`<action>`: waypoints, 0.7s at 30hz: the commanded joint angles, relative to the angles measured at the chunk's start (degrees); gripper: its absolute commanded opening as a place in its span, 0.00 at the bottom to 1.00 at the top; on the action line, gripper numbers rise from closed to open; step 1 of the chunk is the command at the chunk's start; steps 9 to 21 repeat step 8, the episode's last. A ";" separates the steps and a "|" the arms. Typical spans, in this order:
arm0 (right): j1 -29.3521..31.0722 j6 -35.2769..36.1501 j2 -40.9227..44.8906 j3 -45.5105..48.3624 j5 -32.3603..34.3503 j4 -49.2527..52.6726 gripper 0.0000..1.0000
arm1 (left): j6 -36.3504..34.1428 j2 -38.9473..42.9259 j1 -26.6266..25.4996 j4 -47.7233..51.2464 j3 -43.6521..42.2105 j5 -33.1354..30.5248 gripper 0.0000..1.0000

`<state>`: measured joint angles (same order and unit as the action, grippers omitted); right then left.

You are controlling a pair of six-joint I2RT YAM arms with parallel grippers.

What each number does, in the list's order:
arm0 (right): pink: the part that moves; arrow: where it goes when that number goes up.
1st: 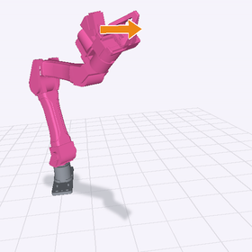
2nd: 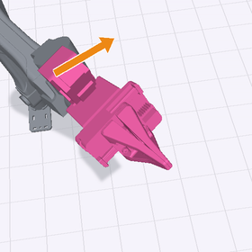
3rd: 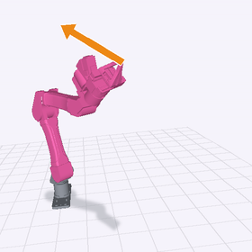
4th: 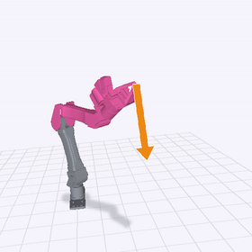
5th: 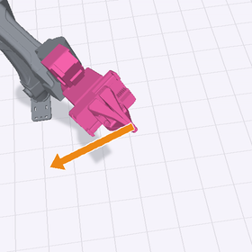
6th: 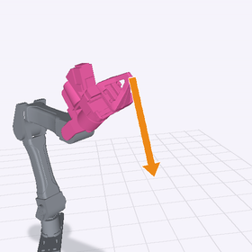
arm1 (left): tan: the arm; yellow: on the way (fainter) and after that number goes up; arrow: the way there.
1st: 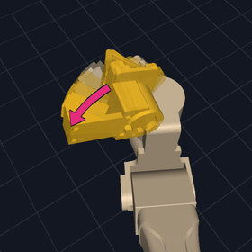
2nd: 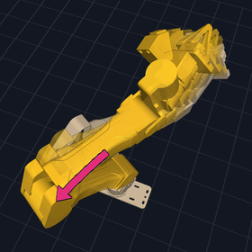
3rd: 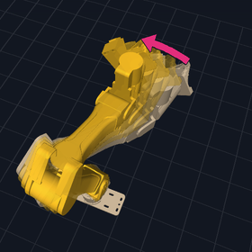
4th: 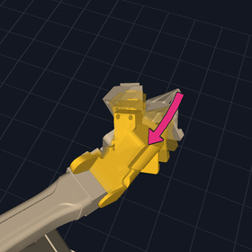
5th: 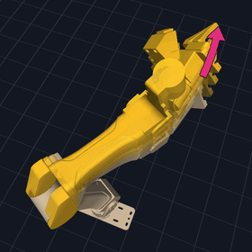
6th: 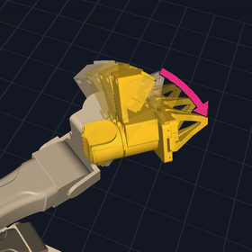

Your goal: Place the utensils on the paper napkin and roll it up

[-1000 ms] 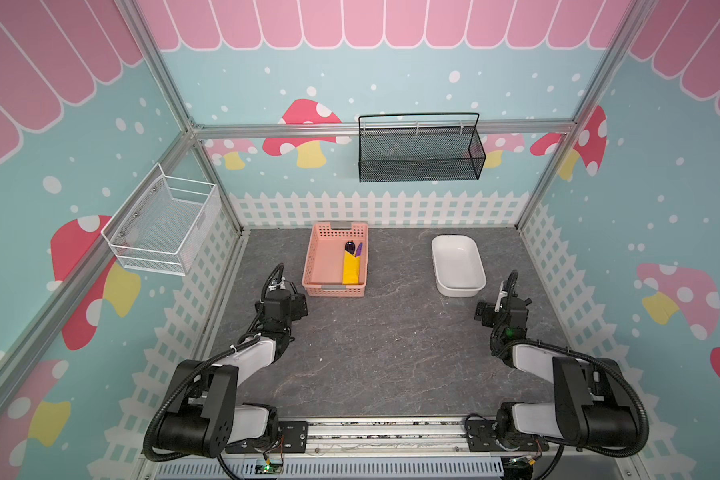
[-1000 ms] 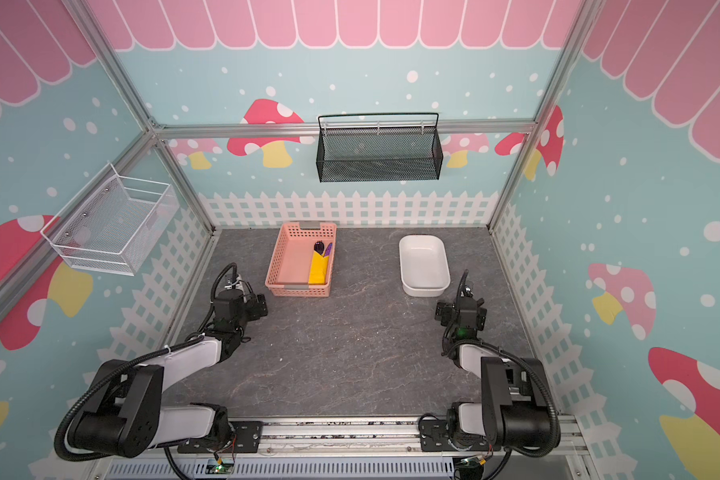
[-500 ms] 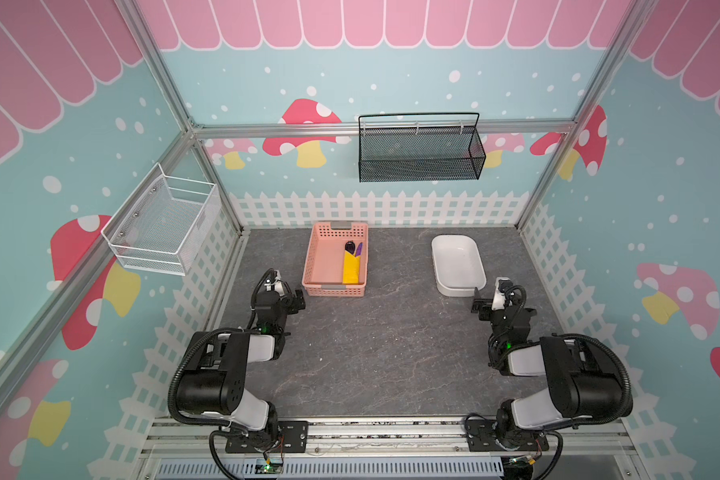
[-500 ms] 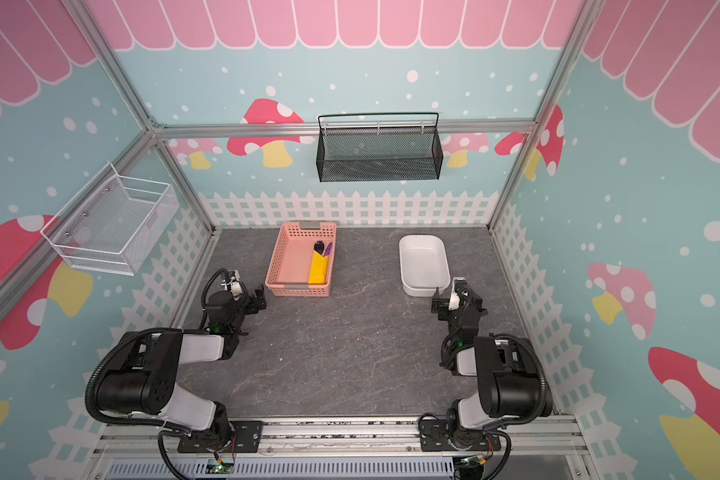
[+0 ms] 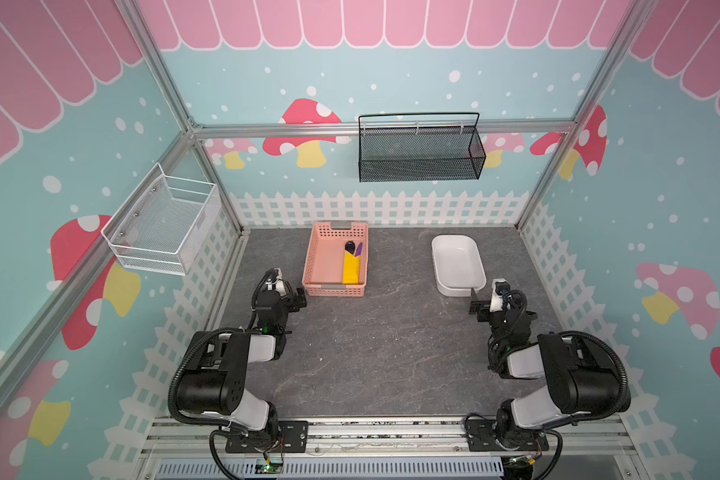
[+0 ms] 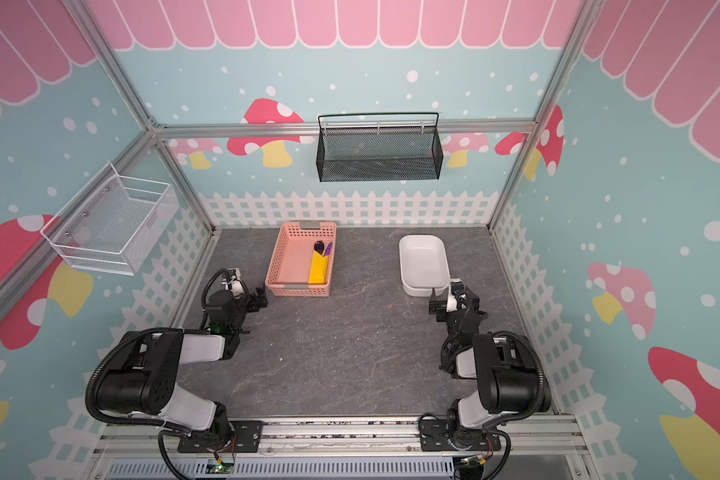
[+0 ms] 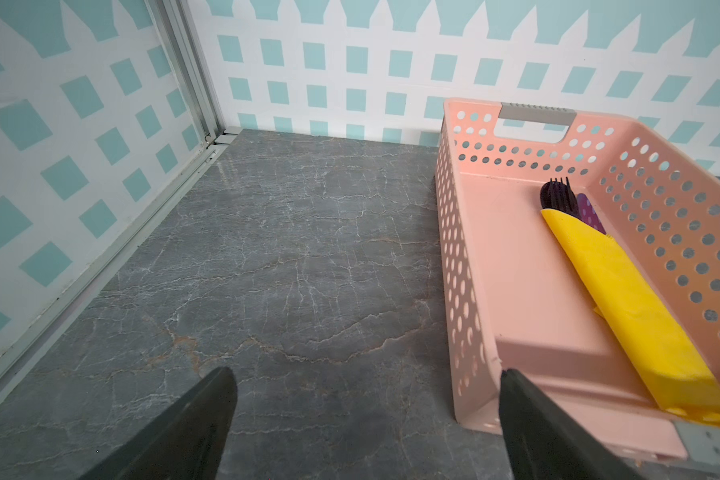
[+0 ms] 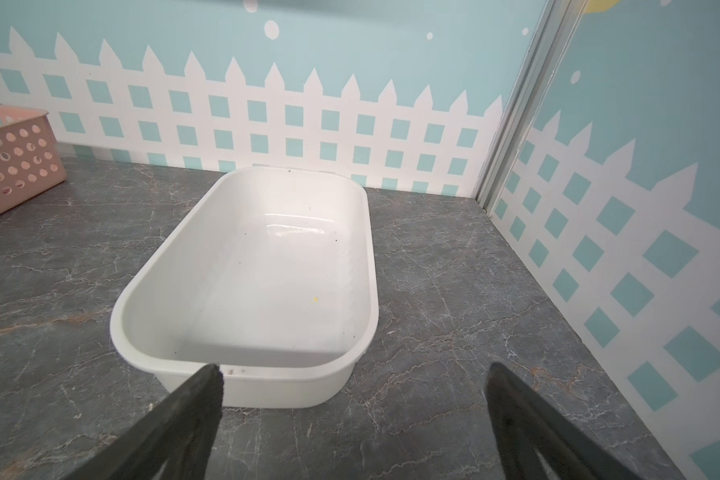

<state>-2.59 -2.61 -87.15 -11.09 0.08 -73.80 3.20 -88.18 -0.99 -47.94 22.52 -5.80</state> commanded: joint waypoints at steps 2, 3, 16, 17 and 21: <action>0.07 1.86 -0.48 -0.66 -1.34 -1.57 1.00 | -1.09 0.20 -0.19 -1.80 0.32 -0.14 1.00; 0.13 2.43 -0.69 -1.15 -2.84 -0.90 1.00 | -1.13 0.14 -0.23 -1.94 0.24 -0.15 1.00; 0.13 2.19 -0.17 0.00 -1.98 -2.38 0.99 | -1.09 0.14 -0.23 -1.90 0.25 -0.14 1.00; 0.13 2.19 -0.17 0.00 -1.98 -2.38 0.99 | -1.09 0.14 -0.23 -1.90 0.25 -0.14 1.00; 0.13 2.19 -0.17 0.00 -1.98 -2.38 0.99 | -1.09 0.14 -0.23 -1.90 0.25 -0.14 1.00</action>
